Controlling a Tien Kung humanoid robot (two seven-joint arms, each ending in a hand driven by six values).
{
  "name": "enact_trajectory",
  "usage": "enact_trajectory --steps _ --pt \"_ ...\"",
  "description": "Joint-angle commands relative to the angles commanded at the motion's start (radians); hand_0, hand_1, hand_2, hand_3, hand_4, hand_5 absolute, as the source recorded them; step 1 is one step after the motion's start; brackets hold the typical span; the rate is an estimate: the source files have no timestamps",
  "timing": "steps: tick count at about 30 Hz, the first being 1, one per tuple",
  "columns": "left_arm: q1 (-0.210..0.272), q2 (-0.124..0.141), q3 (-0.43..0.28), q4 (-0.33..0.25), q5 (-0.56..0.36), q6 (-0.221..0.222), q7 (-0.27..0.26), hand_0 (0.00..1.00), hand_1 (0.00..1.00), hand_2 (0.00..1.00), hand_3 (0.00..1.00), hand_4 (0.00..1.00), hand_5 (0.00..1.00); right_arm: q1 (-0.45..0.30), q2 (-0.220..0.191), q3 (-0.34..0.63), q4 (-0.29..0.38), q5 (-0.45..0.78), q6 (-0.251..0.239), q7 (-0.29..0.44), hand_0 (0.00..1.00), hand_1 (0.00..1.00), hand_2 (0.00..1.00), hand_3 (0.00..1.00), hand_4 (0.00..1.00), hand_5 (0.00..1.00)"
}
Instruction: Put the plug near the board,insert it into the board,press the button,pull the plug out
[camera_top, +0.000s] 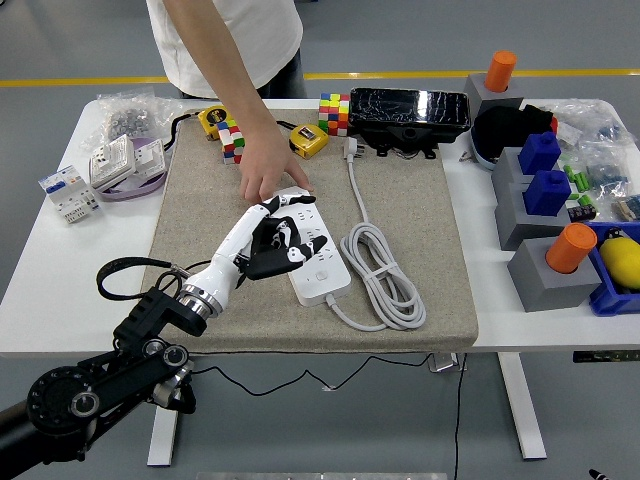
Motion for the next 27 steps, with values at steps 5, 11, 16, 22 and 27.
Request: enact_trajectory --steps 5,11,16,22,27 --pt "0.000 0.006 -0.005 -0.016 0.082 -0.057 0.076 0.086 0.070 0.128 0.800 0.791 0.269 -0.001 0.000 0.002 0.000 0.000 0.000 -0.001 0.543 0.643 0.657 0.558 0.897 0.419" --pt "-0.008 0.024 0.000 -0.075 0.313 -0.229 0.300 0.085 0.069 0.128 0.948 0.823 0.213 0.000 -0.002 0.002 0.000 0.000 0.000 -0.001 0.542 0.641 0.659 0.559 0.896 0.420" --pt "-0.011 0.033 0.000 -0.108 0.474 -0.337 0.473 0.084 0.068 0.127 0.972 0.808 0.192 0.001 0.000 0.001 0.000 0.000 0.001 0.000 0.542 0.644 0.658 0.559 0.896 0.420" --pt "-0.021 0.036 0.016 -0.104 0.534 -0.362 0.517 0.084 0.068 0.127 0.972 0.808 0.192 0.002 -0.003 -0.003 0.000 0.001 0.000 0.000 0.542 0.644 0.658 0.559 0.896 0.420" --pt "-0.026 0.037 0.023 -0.095 0.546 -0.377 0.539 0.084 0.068 0.127 0.972 0.801 0.203 0.005 -0.006 -0.003 0.001 0.001 0.000 -0.001 0.542 0.643 0.658 0.559 0.897 0.420"
